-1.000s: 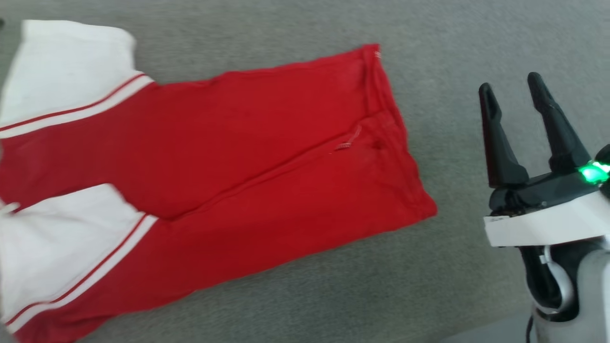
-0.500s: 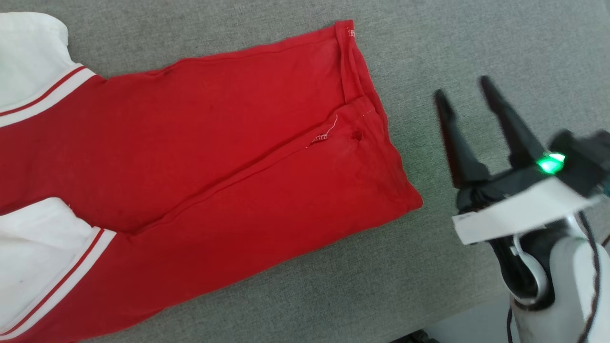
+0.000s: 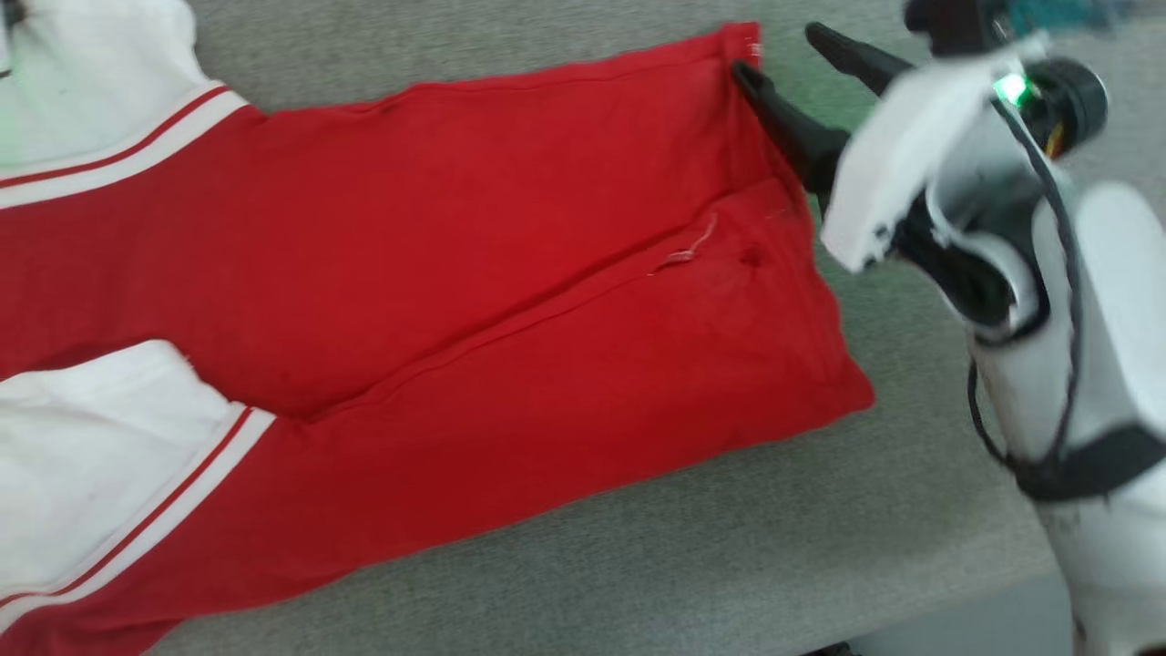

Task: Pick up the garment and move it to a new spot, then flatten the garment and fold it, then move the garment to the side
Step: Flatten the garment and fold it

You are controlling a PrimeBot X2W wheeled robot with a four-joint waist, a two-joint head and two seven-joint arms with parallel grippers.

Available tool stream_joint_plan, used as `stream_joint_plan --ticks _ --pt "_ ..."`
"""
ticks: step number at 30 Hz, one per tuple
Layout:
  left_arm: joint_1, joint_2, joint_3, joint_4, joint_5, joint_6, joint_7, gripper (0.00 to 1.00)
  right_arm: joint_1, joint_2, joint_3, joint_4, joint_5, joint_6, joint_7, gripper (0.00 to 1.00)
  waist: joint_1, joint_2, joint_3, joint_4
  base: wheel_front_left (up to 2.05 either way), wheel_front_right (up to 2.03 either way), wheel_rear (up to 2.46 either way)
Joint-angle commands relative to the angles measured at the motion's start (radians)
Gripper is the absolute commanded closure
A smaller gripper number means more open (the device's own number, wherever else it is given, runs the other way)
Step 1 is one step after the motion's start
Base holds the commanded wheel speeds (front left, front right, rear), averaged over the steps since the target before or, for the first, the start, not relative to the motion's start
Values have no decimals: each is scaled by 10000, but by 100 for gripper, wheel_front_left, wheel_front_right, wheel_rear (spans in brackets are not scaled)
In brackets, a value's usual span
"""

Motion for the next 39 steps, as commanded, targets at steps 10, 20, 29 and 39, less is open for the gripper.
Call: stream_joint_plan --ticks 10,20,29,39 --pt "260 -951 -248 698 111 -442 -476 100 -1665 -38 1559 2771 901 -3 3031 75 0 0 -70 597 0 0 0" --pt "249 -1139 84 1008 -118 -1010 -1375 100 -1796 -865 1619 2627 1166 -6 2390 100 0 0 -882 1193 0 0 0" --pt "679 -727 139 -95 -522 -1061 -1040 100 -765 -1798 1387 1760 1195 -6 1630 100 0 0 -1876 1793 0 0 0" --pt "1777 620 -38 -3698 -585 4 -554 100 663 -2754 1249 -92 1281 -6 1257 100 0 0 -2687 2320 0 0 0"
